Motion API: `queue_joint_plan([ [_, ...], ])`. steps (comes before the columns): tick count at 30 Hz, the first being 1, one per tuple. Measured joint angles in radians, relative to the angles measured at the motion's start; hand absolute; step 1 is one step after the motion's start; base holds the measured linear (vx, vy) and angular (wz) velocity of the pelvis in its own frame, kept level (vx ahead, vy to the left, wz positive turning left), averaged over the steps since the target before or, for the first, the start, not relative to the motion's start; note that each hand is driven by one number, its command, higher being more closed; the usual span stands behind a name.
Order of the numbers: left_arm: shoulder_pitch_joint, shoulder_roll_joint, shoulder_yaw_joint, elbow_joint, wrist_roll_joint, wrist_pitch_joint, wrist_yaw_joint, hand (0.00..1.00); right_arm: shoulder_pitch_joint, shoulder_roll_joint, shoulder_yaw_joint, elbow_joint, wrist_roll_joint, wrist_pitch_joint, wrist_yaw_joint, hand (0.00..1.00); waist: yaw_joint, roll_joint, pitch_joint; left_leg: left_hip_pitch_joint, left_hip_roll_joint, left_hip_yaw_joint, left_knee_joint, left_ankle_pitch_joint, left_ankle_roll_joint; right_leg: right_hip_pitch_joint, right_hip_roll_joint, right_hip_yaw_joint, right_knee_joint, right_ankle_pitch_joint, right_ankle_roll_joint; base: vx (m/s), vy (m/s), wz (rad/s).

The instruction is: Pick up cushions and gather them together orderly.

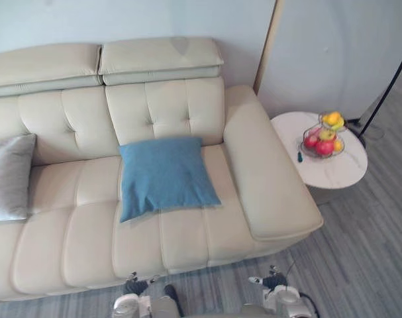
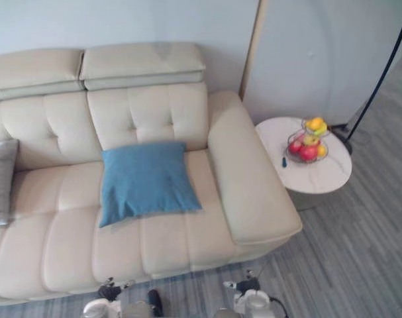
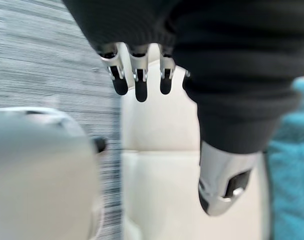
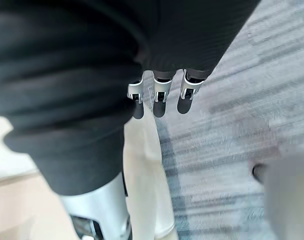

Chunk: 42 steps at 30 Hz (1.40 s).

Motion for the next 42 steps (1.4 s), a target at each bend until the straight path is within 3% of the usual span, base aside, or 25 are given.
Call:
queue_joint_plan([
  [2, 0.001, 0.001, -0.006, 0.001, -0.001, -0.003, 0.001, 0.0, -0.002, -0.009, 0.0, 0.013, -0.004, 0.0, -0.006, 0.0, -0.003, 0.019, 0.004, 0.003, 0.011, -0.022, -0.035, 0.056, -0.011, -0.005, 0.02, -0.012, -0.012, 0.015, -0.026, -0.25, -0.084, 0.14],
  [4, -0.002, 0.008, -0.015, 0.0, -0.008, -0.011, 0.0, 0.0, -0.005, 0.0, -0.001, 0.022, -0.005, 0.001, -0.008, 0.0, -0.004, -0.01, 0.021, -0.008, -0.001, -0.077, -0.041, 0.091, -0.041, -0.024, 0.003, -0.027, -0.016, 0.005, -0.057, -0.28, -0.062, 0.03],
  [6, -0.008, 0.007, -0.014, 0.001, -0.01, -0.011, 0.0, 0.0, 0.001, 0.002, -0.012, 0.026, -0.008, 0.002, -0.011, 0.0, -0.005, -0.007, 0.022, -0.02, -0.016, -0.134, 0.086, -0.032, -0.013, -0.06, -0.021, -0.014, -0.009, 0.022, -0.065, -0.24, 0.036, -0.21],
  [8, -0.007, 0.002, -0.001, 0.008, -0.01, -0.011, 0.0, 0.0, 0.007, 0.002, -0.037, 0.025, -0.023, 0.002, -0.01, 0.0, -0.006, -0.007, 0.023, -0.005, -0.048, -0.151, 0.219, -0.173, -0.013, -0.091, -0.043, 0.035, -0.026, 0.056, -0.044, -0.15, 0.169, -0.55],
  [10, -0.002, -0.003, 0.015, 0.022, -0.013, -0.009, -0.001, 0.0, 0.026, 0.003, -0.04, 0.026, -0.026, 0.004, -0.009, 0.0, -0.006, 0.023, 0.015, 0.058, -0.06, -0.19, 0.162, -0.266, -0.019, -0.109, -0.027, 0.074, -0.034, 0.074, -0.016, -0.11, 0.214, -0.58],
  [14, 0.012, 0.016, 0.014, 0.031, -0.02, -0.008, 0.0, 0.0, 0.06, 0.047, -0.052, 0.025, -0.039, 0.008, 0.0, 0.0, -0.024, -0.029, -0.01, 0.121, -0.132, -0.152, 0.008, -0.212, 0.008, -0.085, -0.072, 0.107, -0.139, 0.162, 0.01, -0.04, 0.182, -0.28],
  [18, 0.015, 0.011, 0.013, 0.04, -0.019, -0.002, -0.001, 0.0, 0.07, 0.049, -0.075, 0.029, -0.042, 0.011, 0.001, 0.0, -0.034, -0.03, -0.028, 0.148, -0.158, -0.159, -0.036, -0.184, 0.032, -0.051, -0.085, 0.1, -0.186, 0.182, 0.018, 0.08, 0.083, 0.08],
  [21, 0.019, 0.001, 0.015, 0.042, -0.016, -0.001, -0.002, 0.0, 0.07, 0.048, -0.082, 0.039, -0.041, 0.012, 0.001, 0.0, -0.036, -0.012, -0.035, 0.168, -0.157, -0.15, -0.051, -0.181, 0.031, -0.036, -0.075, 0.103, -0.201, 0.182, 0.018, 0.13, 0.003, -0.1],
  [24, 0.021, -0.01, 0.019, 0.045, -0.014, -0.001, -0.003, 0.0, 0.069, 0.052, -0.082, 0.049, -0.039, 0.011, 0.001, 0.0, -0.036, -0.004, -0.04, 0.192, -0.14, -0.125, -0.057, -0.181, 0.03, -0.027, -0.055, 0.125, -0.208, 0.186, 0.012, 0.09, -0.044, -0.27],
  [29, 0.008, -0.025, 0.048, 0.058, 0.023, 0.001, -0.008, 0.0, 0.067, 0.061, -0.101, 0.035, -0.021, 0.01, 0.001, 0.0, -0.035, -0.005, -0.039, 0.222, -0.076, 0.011, -0.048, -0.202, 0.01, -0.099, 0.019, 0.226, -0.179, 0.229, -0.044, 0.01, -0.05, -0.92],
  [31, 0.003, -0.026, 0.047, 0.059, 0.023, 0.009, -0.009, 0.0, 0.065, 0.062, -0.1, 0.023, -0.019, 0.009, 0.001, 0.0, -0.035, -0.002, -0.037, 0.207, -0.045, 0.089, -0.025, -0.222, 0.008, -0.167, 0.052, 0.175, -0.163, 0.277, -0.06, -0.03, -0.098, -1.71],
  [32, -0.001, -0.023, 0.047, 0.057, 0.023, 0.012, -0.008, 0.0, 0.045, 0.063, -0.103, 0.022, -0.007, 0.01, 0.001, 0.0, -0.038, 0.009, -0.027, 0.197, -0.014, 0.163, -0.015, -0.226, 0.007, -0.204, 0.045, -0.022, -0.154, 0.268, -0.128, -0.03, -0.144, -1.5],
  [35, -0.01, -0.02, 0.035, 0.058, 0.023, 0.016, -0.008, 0.0, 0.041, 0.056, -0.118, 0.023, 0.0, 0.011, 0.001, 0.0, -0.042, 0.003, -0.025, 0.217, -0.02, 0.259, -0.018, -0.236, -0.007, -0.24, -0.029, -0.381, -0.021, 0.138, -0.167, -0.02, -0.125, -1.13],
  [36, -0.01, -0.018, 0.034, 0.058, 0.023, 0.015, -0.009, 0.0, 0.045, 0.049, -0.119, 0.023, 0.0, 0.01, 0.0, 0.0, -0.044, 0.006, -0.023, 0.238, -0.021, 0.282, -0.015, -0.24, -0.014, -0.234, -0.036, -0.417, -0.001, 0.133, -0.16, 0.01, -0.166, -1.04],
  [38, -0.013, -0.018, 0.019, 0.059, 0.024, 0.016, -0.01, 0.0, 0.041, 0.039, -0.119, 0.022, 0.001, 0.002, 0.001, 0.0, -0.051, 0.02, -0.016, 0.249, -0.01, 0.28, 0.024, -0.25, -0.028, -0.241, -0.018, -0.356, 0.029, 0.1, -0.145, 0.04, -0.181, -0.75],
  [41, -0.012, -0.014, 0.007, 0.057, 0.041, 0.015, -0.022, 0.0, 0.041, 0.038, -0.126, 0.024, 0.001, 0.001, 0.0, 0.0, -0.053, 0.014, 0.001, 0.166, 0.118, 0.228, 0.394, -0.287, -0.017, -0.224, 0.013, -0.289, 0.075, 0.042, -0.154, 0.07, -0.267, -0.65],
  [42, -0.012, -0.016, 0.018, 0.057, 0.04, 0.013, -0.026, 0.0, 0.041, 0.04, -0.118, 0.023, 0.001, 0.003, -0.001, 0.0, -0.05, 0.019, 0.007, 0.116, 0.169, 0.179, 0.545, -0.281, 0.012, -0.206, 0.044, -0.252, 0.075, 0.036, -0.168, 0.07, -0.222, -0.8],
])
